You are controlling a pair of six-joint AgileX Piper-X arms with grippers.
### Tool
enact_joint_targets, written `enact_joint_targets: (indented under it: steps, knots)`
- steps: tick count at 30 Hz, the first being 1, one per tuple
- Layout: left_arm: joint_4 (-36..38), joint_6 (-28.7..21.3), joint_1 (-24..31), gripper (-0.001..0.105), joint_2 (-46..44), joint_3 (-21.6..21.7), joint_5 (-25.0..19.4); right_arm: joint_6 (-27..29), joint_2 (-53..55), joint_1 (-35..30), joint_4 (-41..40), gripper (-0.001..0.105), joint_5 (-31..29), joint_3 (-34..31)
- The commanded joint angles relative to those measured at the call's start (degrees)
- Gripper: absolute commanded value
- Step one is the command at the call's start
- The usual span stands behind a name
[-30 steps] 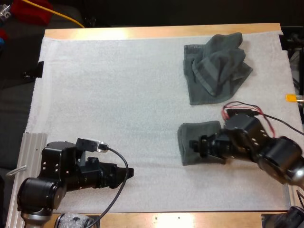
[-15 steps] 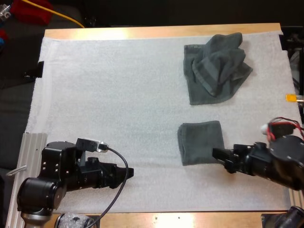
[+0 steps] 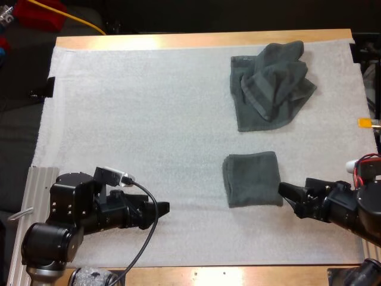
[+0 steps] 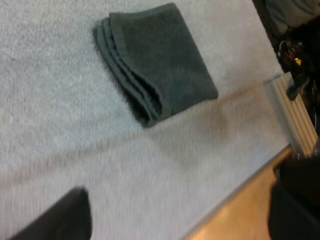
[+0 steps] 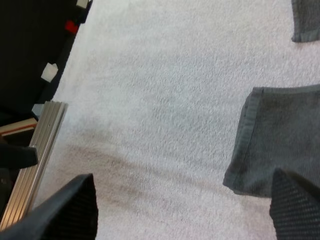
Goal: Pick towel from pile, fold and stack
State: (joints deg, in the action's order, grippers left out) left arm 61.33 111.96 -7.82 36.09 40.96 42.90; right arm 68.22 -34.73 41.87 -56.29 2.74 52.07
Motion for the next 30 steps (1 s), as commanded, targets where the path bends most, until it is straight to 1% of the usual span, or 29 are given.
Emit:
enact_joint_targets:
  steps: [1, 5, 8, 11, 13, 15, 17, 20, 23, 26, 30]
  knots:
    - [-2.3, 1.1, 0.0, 0.073, 0.2, 0.2, 0.8, 0.0, 0.0, 0.1, 0.0, 0.07, -0.5, 0.4]
    - [-5.3, 3.0, 0.0, 0.073, 2.6, 0.2, 0.8, 0.0, 0.0, 0.1, 0.0, 0.07, -0.5, 0.4]
    - [-6.1, 3.7, 0.0, 0.073, 5.4, 0.2, 1.4, 0.0, 0.0, 0.1, -0.3, 0.07, -1.3, 0.4]
    - [-6.5, 3.7, 0.0, 0.073, 8.9, 0.2, 2.8, 0.0, 0.0, 0.1, -1.9, 0.07, -4.2, 0.4]
    - [-7.4, 3.7, 0.0, 0.073, 11.3, 0.2, 2.9, 0.0, 0.0, 0.1, -3.7, 0.07, -6.8, 0.4]
    - [-8.5, 3.8, -0.3, 0.073, 13.2, 0.2, 2.9, 0.0, 0.0, 0.1, -5.2, 0.07, -8.0, 0.4]
    - [-9.8, 4.3, -1.4, 0.072, 15.4, 0.2, 2.9, 0.0, 0.0, 0.1, -6.6, 0.07, -8.6, 0.4]
    - [-13.1, 6.1, -5.1, 0.072, 18.8, 0.2, 1.7, 0.0, 0.0, 0.1, -7.8, 0.07, -8.6, 0.4]
    - [-16.8, 8.5, -8.8, 0.072, 22.4, 0.2, -2.3, 0.0, 0.0, 0.1, -8.6, 0.07, -8.6, 0.4]
    - [-20.1, 12.3, -11.6, 0.072, 26.4, 0.2, -4.4, 0.0, 0.0, 0.1, -9.3, 0.07, -8.6, 0.4]
    - [-26.2, 17.8, -14.4, 0.072, 32.4, 0.2, -4.6, 0.0, 0.0, 0.1, -9.9, 0.07, -8.6, 0.4]
